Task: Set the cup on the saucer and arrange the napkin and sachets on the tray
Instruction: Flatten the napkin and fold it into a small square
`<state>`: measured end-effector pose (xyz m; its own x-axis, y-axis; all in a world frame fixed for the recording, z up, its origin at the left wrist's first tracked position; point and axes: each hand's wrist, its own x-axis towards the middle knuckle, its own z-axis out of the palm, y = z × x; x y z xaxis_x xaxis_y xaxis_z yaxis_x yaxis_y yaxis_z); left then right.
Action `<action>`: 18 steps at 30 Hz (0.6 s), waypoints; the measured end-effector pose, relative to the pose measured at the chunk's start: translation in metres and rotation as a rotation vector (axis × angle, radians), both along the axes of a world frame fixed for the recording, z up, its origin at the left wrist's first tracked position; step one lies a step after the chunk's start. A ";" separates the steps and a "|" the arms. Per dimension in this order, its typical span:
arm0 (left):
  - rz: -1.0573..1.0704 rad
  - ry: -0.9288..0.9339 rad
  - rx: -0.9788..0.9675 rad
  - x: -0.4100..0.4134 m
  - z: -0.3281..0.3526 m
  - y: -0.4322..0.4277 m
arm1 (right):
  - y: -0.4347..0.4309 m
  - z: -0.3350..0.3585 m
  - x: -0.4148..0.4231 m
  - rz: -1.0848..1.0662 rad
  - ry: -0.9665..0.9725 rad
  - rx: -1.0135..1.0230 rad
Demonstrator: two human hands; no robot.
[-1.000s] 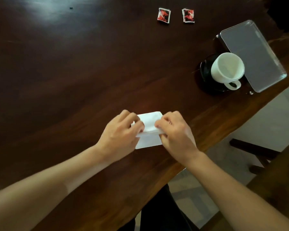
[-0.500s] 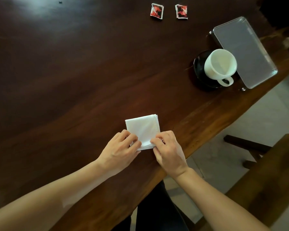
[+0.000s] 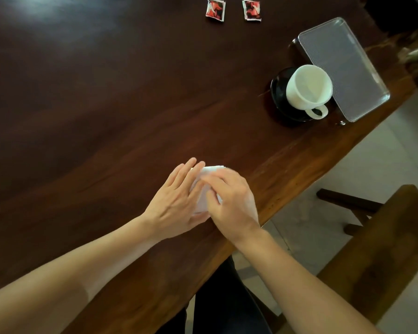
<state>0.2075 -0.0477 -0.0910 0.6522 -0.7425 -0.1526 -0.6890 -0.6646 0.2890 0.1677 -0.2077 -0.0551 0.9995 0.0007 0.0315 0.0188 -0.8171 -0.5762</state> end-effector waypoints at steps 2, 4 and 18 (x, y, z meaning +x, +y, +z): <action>-0.029 0.033 0.036 0.000 -0.003 -0.004 | 0.018 -0.006 0.019 -0.011 0.039 0.022; -0.037 0.044 0.030 -0.003 -0.008 -0.004 | 0.032 -0.019 0.027 -0.013 0.102 -0.043; 0.126 0.026 0.135 -0.019 -0.021 -0.003 | 0.012 -0.061 0.001 0.055 0.246 -0.309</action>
